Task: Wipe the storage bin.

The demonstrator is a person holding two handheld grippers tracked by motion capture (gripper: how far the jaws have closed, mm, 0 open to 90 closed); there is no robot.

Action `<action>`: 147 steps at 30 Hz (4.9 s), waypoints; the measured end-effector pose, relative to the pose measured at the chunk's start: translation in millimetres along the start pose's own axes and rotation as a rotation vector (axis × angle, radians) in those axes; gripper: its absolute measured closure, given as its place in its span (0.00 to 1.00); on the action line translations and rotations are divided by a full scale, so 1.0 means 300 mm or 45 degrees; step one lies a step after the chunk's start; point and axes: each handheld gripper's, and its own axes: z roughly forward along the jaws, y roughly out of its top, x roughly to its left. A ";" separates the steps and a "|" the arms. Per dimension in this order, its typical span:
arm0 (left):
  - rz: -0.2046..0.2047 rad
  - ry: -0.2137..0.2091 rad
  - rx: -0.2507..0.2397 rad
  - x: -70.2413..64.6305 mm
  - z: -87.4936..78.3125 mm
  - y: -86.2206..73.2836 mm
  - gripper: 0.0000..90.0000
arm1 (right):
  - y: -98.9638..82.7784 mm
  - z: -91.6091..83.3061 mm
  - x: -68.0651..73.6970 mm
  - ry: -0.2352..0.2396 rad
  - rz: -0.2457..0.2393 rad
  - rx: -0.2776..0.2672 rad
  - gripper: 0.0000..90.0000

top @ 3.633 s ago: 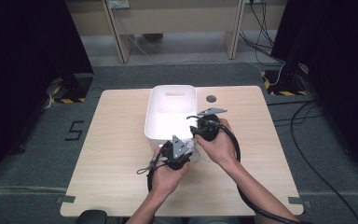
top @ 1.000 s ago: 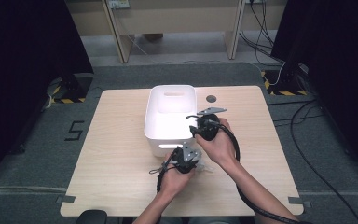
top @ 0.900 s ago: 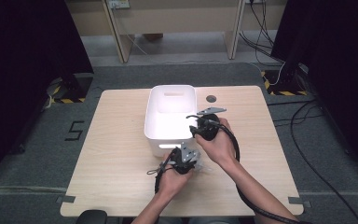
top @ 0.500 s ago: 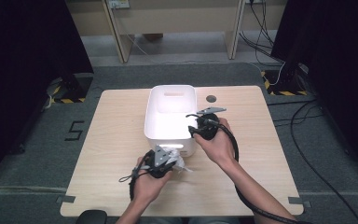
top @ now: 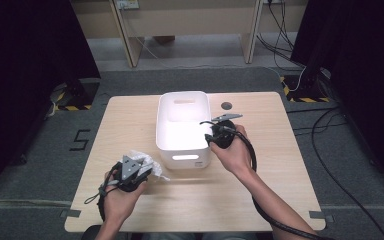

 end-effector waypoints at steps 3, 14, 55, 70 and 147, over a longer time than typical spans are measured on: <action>-0.016 0.030 0.005 0.037 -0.002 0.004 0.83 | 0.003 -0.005 -0.024 -0.021 -0.040 0.015 0.86; -0.045 0.077 0.059 0.136 0.080 0.030 0.83 | -0.007 0.007 -0.183 -0.148 -0.065 0.077 0.80; 0.109 0.024 0.075 0.202 0.263 0.110 0.83 | -0.126 -0.147 -0.210 0.058 0.001 0.149 0.92; 0.146 0.009 0.088 0.176 0.220 0.080 0.83 | 0.002 -0.010 -0.186 -0.086 0.077 0.089 0.93; 0.224 -0.081 0.061 -0.014 0.144 0.115 0.82 | -0.017 -0.018 -0.173 -0.098 0.105 -0.060 0.77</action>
